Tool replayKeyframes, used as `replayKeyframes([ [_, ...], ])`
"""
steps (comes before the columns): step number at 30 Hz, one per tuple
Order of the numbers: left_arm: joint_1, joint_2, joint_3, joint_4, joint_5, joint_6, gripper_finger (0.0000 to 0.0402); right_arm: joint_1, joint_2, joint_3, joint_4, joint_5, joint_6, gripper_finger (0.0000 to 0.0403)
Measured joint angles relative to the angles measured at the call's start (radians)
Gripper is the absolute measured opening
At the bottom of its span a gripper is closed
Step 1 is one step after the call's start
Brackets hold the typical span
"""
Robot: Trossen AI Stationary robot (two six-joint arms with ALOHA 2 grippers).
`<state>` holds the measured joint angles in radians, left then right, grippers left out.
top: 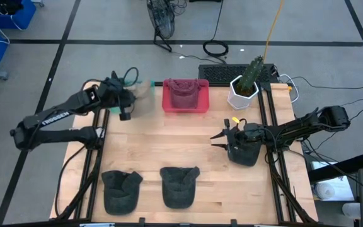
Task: Pick & Place hat
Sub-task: Put the brown cap into the blue bin
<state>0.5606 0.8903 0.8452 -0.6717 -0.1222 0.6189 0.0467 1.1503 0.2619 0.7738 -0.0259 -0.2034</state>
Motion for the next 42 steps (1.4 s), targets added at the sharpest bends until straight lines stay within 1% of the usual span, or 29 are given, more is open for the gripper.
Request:
replayKeyframes([
  [3,0.086,0.018,0.000,0.004,0.036,0.026,0.0005,0.000,0.000,0.000,-0.004,0.000,0.001,0.0114],
  [6,0.165,0.053,0.000,0.000,0.082,0.044,0.0010,0.000,0.000,0.000,-0.010,0.000,0.004,0.0114],
  [9,0.225,0.096,0.000,0.003,0.124,0.068,0.0013,0.000,0.000,0.000,-0.022,-0.001,0.004,0.0114],
  [12,0.263,0.153,0.000,0.014,0.158,0.079,0.0005,0.000,0.000,0.000,-0.027,-0.001,0.005,0.0114],
  [17,0.287,0.245,0.000,0.037,0.215,0.124,0.0012,0.000,0.000,0.000,-0.045,-0.001,0.004,0.0114],
  [21,0.287,0.296,0.000,0.055,0.276,0.209,0.0005,0.000,0.000,0.000,-0.056,-0.001,0.004,0.0114],
  [25,0.307,0.316,0.000,0.074,0.287,0.313,0.0011,0.000,0.000,0.000,-0.062,-0.001,0.008,0.0114],
  [29,0.351,0.319,0.000,0.105,0.285,0.361,0.0005,0.000,0.000,0.000,-0.067,-0.001,0.008,0.0114],
  [31,0.372,0.319,0.000,0.108,0.301,0.366,0.0007,0.000,0.000,0.000,-0.069,0.000,0.012,0.0114],
  [34,0.398,0.319,0.000,0.108,0.352,0.366,0.0013,0.000,0.000,0.000,-0.068,0.000,0.012,0.0114],
  [37,0.411,0.319,0.000,0.108,0.382,0.365,0.0008,0.000,0.000,0.000,-0.068,0.000,0.012,0.0114],
  [40,0.415,0.321,0.000,0.108,0.381,0.349,0.0006,0.000,0.000,0.000,-0.068,0.002,0.024,0.0114],
  [42,0.414,0.328,0.000,0.110,0.350,0.321,0.0015,0.000,0.000,0.000,-0.068,0.002,0.027,0.0114],
])
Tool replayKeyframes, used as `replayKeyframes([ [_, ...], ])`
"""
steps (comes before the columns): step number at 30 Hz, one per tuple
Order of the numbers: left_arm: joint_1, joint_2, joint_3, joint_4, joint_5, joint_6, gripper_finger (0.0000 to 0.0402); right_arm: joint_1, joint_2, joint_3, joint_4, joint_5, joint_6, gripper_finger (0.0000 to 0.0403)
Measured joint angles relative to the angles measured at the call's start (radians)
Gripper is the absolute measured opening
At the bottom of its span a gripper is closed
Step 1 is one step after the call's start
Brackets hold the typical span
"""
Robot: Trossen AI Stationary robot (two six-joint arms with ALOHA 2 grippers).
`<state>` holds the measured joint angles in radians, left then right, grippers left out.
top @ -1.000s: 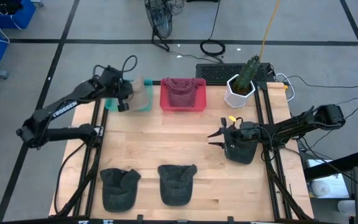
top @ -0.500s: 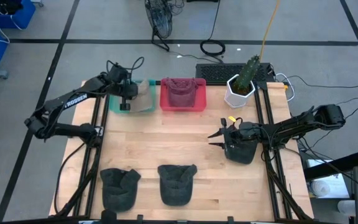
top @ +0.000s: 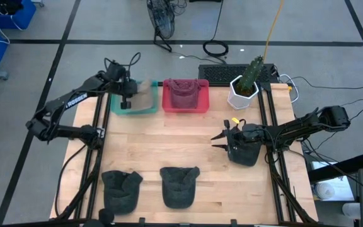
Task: Pick & Place hat
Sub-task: Put the brown cap into the blue bin
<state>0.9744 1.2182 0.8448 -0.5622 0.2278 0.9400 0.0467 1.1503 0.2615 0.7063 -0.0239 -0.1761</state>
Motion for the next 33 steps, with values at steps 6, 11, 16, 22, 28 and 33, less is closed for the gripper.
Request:
replayKeyframes([
  [6,0.000,0.004,0.000,-0.012,-0.106,-0.167,0.0041,0.000,0.000,0.000,0.000,0.000,0.001,0.0114],
  [11,-0.001,0.004,0.000,-0.012,-0.106,-0.325,0.0059,0.000,0.000,0.000,0.000,0.001,0.004,0.0114],
  [16,-0.007,-0.016,0.000,-0.014,-0.106,-0.524,0.0082,0.000,0.000,0.000,0.000,0.001,0.004,0.0114],
  [22,-0.046,-0.088,0.000,-0.048,-0.107,-0.669,0.0094,0.000,0.000,0.000,0.000,0.001,0.004,0.0114],
  [28,-0.111,-0.193,0.000,-0.004,-0.076,-0.827,0.0093,0.000,0.000,0.000,0.000,0.001,0.004,0.0114],
  [33,-0.249,-0.177,0.000,0.088,-0.051,-0.871,0.0093,0.000,0.000,0.000,0.028,0.001,0.004,0.0114],
])
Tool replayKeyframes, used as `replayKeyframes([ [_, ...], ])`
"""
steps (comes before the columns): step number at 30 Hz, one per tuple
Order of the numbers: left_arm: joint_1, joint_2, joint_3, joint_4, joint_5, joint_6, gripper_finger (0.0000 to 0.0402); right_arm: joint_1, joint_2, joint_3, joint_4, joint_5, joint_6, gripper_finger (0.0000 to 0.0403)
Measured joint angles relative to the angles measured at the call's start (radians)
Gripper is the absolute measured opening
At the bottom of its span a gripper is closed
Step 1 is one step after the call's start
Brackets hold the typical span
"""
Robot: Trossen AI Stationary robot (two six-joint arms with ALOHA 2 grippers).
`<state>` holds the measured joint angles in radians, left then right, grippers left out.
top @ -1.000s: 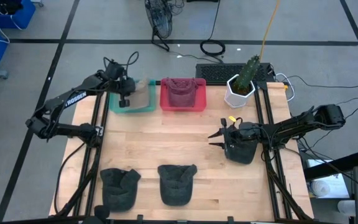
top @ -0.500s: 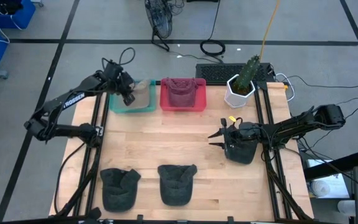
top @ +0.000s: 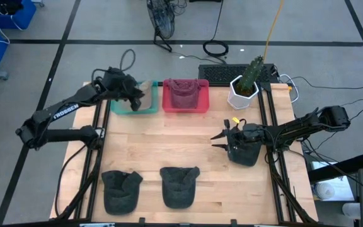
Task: Pick & Place hat
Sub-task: Put the brown cap into the blue bin
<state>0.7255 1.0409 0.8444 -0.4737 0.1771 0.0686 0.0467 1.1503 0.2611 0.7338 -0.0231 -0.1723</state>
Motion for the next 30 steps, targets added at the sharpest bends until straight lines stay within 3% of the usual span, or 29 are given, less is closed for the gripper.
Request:
replayKeyframes([
  [4,-0.093,0.081,0.000,0.050,-0.155,-0.024,0.0093,0.000,0.000,0.000,0.011,0.000,0.003,0.0114],
  [8,-0.118,0.187,0.000,0.056,-0.297,-0.054,0.0092,0.000,0.000,0.000,0.011,0.000,0.008,0.0114],
  [17,-0.085,0.356,0.000,0.045,-0.434,-0.083,0.0092,0.000,0.000,0.000,-0.031,0.000,0.022,0.0114],
  [30,-0.063,0.376,0.000,-0.088,-0.536,-0.190,0.0092,-0.001,0.000,-0.079,0.114,0.028,0.042,0.0114],
])
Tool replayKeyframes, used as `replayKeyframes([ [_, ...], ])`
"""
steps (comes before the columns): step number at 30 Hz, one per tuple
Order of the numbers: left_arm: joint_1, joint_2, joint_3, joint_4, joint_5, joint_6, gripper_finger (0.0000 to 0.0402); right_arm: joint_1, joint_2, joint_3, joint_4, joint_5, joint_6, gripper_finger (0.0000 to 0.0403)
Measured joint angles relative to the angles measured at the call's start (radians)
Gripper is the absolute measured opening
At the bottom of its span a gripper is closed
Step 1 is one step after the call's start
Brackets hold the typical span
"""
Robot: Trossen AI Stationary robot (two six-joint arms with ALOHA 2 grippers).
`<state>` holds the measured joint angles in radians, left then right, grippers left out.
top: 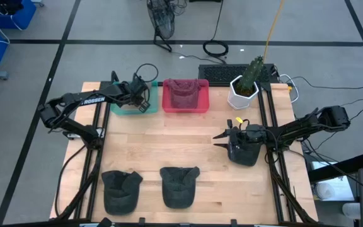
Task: Pick & Place hat
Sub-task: Put the brown cap into the blue bin, then adjust the blue bin on the table
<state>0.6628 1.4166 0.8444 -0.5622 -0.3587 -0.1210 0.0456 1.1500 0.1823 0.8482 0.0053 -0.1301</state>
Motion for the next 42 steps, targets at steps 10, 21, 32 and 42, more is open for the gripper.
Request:
replayKeyframes([
  [10,0.000,0.057,-0.025,0.000,-0.019,-0.065,0.0092,0.000,0.000,-0.006,0.021,-0.002,0.014,0.0114],
  [21,0.000,0.067,-0.147,0.180,-0.038,-0.036,0.0092,0.000,0.000,-0.006,0.020,-0.004,0.030,0.0114],
  [32,0.000,-0.079,-0.076,0.122,0.009,-0.015,0.0092,0.000,0.000,-0.006,0.022,0.024,0.013,0.0114],
  [42,-0.126,-0.265,-0.074,-0.098,0.208,-0.121,0.0092,0.000,0.000,-0.006,0.000,0.022,0.013,0.0114],
])
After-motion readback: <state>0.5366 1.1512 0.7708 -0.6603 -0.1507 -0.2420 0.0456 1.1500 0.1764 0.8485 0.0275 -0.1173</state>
